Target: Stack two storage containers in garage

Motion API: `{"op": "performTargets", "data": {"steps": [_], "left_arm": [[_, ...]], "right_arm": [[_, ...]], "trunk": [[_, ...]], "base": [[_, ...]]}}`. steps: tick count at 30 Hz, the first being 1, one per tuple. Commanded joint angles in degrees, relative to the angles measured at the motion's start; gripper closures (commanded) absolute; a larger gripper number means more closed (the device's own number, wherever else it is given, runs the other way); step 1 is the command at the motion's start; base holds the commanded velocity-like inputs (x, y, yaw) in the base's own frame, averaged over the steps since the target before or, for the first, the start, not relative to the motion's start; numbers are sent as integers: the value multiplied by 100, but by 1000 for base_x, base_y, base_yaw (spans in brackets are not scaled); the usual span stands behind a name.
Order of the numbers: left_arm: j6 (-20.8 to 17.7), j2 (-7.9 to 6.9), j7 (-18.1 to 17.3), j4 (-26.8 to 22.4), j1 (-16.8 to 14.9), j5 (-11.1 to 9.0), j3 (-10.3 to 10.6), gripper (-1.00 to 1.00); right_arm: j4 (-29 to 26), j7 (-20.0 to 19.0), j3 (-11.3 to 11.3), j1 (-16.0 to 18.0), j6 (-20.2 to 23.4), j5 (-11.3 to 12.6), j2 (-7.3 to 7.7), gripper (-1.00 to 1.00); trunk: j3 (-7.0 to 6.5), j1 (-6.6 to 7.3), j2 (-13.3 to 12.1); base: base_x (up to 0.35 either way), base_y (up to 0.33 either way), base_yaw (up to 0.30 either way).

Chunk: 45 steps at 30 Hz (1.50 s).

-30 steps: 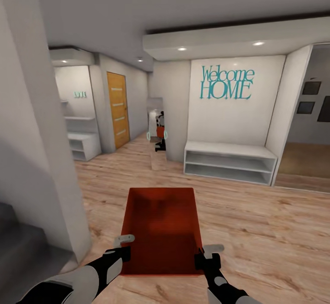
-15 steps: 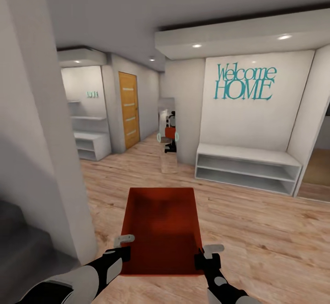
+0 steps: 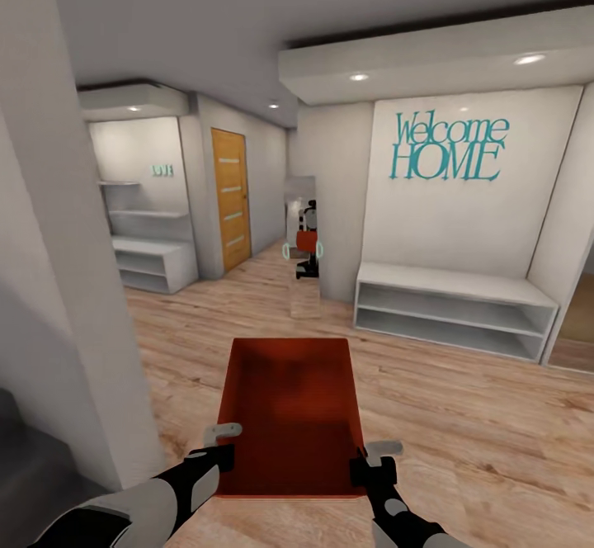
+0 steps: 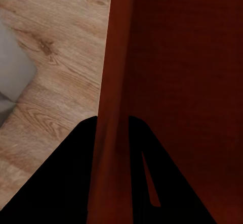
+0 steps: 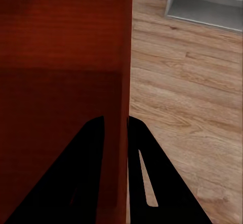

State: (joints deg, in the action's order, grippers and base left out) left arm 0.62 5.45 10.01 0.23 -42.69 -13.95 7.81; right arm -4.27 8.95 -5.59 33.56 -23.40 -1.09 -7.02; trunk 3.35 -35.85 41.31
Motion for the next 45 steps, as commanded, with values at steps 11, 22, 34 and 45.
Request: {"op": "performTargets", "data": {"steps": [11, 22, 34, 45], "left_arm": [[-5, -46, 35, -25, -11, 15, -297, 100], [-9, -51, 36, -27, -11, 15, -297, 100], [-9, -52, 36, -29, -11, 15, -300, 100], [-9, -53, 33, -28, -11, 15, -297, 100]], "right_arm": [[13, 77, 31, 1, -3, -29, 42, 100], [13, 63, 31, 1, -32, -23, 58, 100], [13, 70, 31, 1, -32, -31, 49, 100], [14, 71, 31, 1, -27, -23, 51, 100]], "trunk": [[10, -5, 8], [10, -5, 8], [10, -5, 8], [10, -5, 8]], "base": [[323, 0, 0], [323, 0, 0], [323, 0, 0], [323, 0, 0]]}}
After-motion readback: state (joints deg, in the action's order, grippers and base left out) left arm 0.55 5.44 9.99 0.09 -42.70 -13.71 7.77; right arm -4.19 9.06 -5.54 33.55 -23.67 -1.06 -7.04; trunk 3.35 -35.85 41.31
